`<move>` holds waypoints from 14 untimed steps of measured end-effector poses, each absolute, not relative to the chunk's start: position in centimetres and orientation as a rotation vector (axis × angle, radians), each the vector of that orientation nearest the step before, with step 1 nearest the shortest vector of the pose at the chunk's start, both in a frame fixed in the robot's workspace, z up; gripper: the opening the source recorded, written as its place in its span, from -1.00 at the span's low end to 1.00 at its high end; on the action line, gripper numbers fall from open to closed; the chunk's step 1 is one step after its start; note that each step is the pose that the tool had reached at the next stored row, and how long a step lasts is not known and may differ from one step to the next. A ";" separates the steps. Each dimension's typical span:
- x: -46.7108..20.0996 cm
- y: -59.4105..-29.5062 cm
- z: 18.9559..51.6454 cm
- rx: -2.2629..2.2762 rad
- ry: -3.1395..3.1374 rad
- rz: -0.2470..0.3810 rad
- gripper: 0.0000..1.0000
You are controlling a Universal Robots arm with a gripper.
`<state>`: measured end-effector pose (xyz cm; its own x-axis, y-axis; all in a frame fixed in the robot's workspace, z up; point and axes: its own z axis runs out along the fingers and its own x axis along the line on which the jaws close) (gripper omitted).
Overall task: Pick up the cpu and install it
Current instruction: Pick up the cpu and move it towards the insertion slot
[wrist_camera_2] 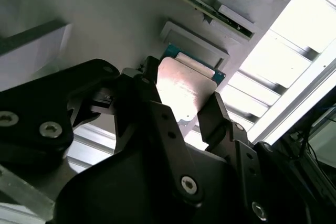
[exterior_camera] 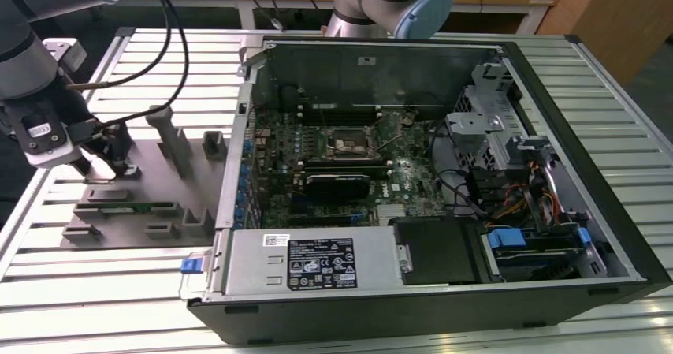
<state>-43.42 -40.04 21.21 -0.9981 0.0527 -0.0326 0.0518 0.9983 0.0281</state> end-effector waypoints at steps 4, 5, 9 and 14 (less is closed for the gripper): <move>-43.4 -40.0 21.8 0.081 3.107 0.042 0.09; -43.4 -40.0 22.0 0.081 3.107 0.042 0.09; -43.4 -40.0 22.8 0.081 3.107 0.042 0.09; -43.4 -40.0 23.9 0.081 3.107 0.042 0.09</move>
